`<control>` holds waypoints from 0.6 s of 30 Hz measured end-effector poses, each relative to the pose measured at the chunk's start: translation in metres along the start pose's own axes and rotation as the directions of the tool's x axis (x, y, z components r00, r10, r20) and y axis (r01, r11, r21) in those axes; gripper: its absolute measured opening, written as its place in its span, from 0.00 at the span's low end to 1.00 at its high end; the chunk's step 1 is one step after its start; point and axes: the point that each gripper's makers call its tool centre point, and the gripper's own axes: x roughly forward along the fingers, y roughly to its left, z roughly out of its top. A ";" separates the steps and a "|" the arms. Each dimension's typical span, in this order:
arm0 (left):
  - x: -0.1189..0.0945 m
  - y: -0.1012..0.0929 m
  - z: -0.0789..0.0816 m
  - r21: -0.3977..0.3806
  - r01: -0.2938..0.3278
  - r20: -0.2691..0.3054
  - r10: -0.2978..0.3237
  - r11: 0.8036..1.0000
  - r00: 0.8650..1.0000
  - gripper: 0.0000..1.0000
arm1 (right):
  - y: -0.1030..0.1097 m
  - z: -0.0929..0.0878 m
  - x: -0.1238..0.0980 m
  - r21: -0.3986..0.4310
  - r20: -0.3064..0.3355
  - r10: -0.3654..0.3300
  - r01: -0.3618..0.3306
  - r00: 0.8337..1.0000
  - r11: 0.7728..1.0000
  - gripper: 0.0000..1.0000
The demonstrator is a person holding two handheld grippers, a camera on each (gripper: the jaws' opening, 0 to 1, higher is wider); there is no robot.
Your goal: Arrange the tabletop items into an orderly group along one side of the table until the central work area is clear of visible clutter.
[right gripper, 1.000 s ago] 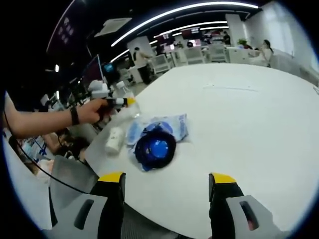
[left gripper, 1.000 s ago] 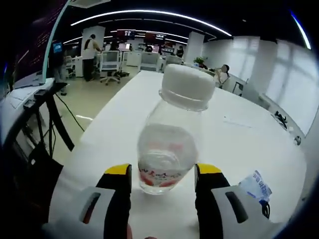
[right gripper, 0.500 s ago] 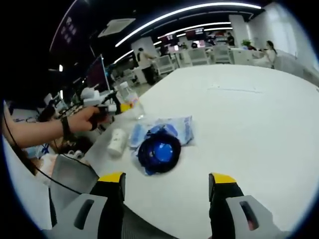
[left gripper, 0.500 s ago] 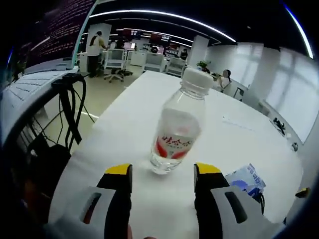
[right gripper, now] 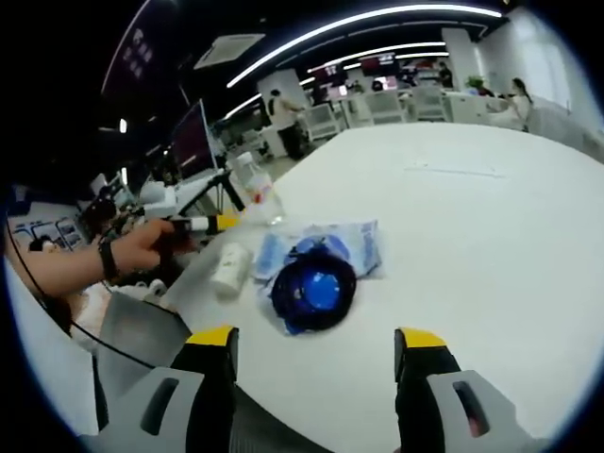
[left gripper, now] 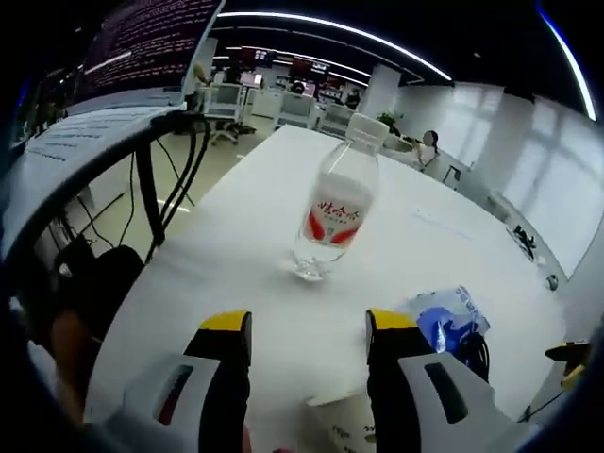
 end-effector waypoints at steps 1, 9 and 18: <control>-0.002 0.000 -0.002 -0.006 0.001 0.001 -0.001 1.000 1.000 0.48 | 0.000 0.000 0.000 0.000 0.000 0.002 -0.002 1.000 1.000 0.68; -0.021 -0.006 -0.014 -0.094 0.035 0.008 -0.034 0.995 0.999 0.49 | 0.002 -0.001 0.000 0.004 0.003 0.007 -0.007 1.000 1.000 0.68; -0.031 -0.017 -0.033 -0.126 0.055 -0.023 -0.058 0.991 0.998 0.50 | 0.004 -0.002 -0.001 0.009 0.008 0.009 -0.009 1.000 1.000 0.68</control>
